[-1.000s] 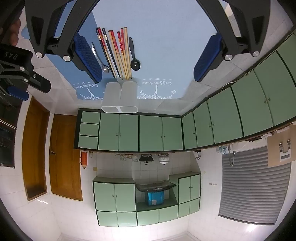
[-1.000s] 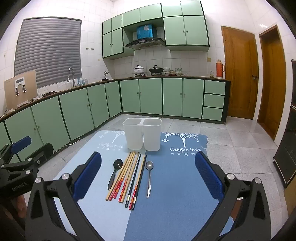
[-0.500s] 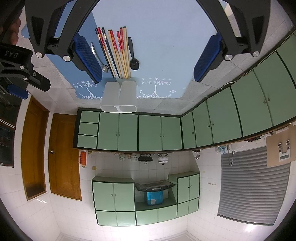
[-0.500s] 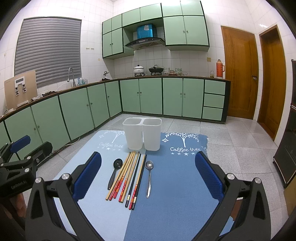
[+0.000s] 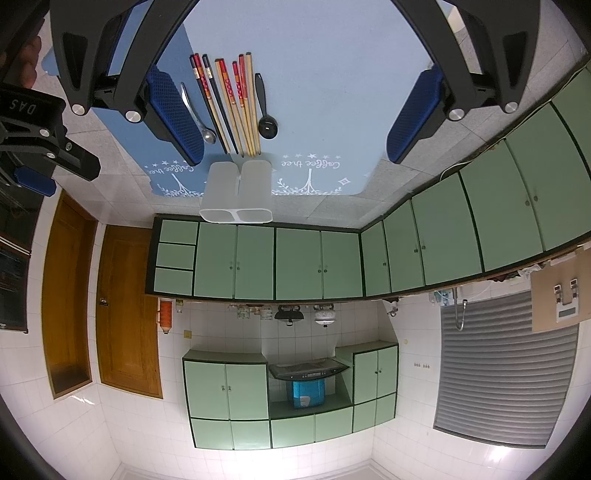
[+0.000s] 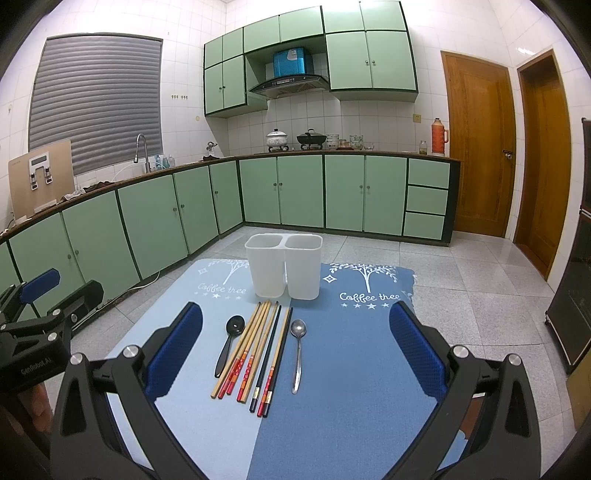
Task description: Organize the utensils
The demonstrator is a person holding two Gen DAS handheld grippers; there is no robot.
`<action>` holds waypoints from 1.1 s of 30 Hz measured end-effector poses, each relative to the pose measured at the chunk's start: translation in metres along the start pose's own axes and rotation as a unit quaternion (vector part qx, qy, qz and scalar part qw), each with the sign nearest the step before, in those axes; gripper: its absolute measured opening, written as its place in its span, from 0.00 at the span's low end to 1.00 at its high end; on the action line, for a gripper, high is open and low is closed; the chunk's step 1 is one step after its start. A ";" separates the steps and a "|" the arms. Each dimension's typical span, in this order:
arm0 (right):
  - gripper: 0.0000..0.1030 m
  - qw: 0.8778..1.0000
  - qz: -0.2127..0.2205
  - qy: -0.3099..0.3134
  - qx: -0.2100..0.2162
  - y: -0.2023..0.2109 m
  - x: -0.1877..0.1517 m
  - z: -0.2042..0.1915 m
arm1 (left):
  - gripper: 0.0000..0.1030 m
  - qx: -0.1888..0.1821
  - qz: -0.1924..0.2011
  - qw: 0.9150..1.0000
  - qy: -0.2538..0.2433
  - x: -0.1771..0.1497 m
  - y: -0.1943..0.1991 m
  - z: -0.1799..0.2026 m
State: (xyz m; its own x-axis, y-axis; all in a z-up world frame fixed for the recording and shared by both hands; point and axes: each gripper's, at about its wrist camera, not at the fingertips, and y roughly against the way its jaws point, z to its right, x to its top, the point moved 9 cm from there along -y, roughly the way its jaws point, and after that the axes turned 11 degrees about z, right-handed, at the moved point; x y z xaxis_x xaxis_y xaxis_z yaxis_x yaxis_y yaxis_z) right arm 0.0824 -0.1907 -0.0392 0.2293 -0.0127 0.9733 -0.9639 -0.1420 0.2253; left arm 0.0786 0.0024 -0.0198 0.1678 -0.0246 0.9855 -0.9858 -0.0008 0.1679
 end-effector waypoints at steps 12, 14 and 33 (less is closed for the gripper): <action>0.95 1.000 0.000 -0.001 0.000 0.000 0.000 0.000 | 0.94 0.000 0.001 1.000 0.000 0.000 0.000 0.000; 0.95 1.000 -0.001 0.000 0.000 0.000 0.000 0.000 | 0.94 0.000 0.001 1.000 0.000 0.001 0.001 -0.001; 0.95 1.000 -0.002 -0.001 0.000 -0.001 0.000 0.001 | 0.94 0.000 0.002 1.000 -0.001 0.002 0.002 -0.002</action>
State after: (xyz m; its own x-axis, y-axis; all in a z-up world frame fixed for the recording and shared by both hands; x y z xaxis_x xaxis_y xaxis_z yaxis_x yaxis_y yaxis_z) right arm 0.0831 -0.1914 -0.0393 0.2326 -0.0146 0.9725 -0.9632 -0.1419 0.2282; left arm 0.0766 0.0044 -0.0171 0.1645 -0.0267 0.9860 -0.9864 -0.0016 0.1645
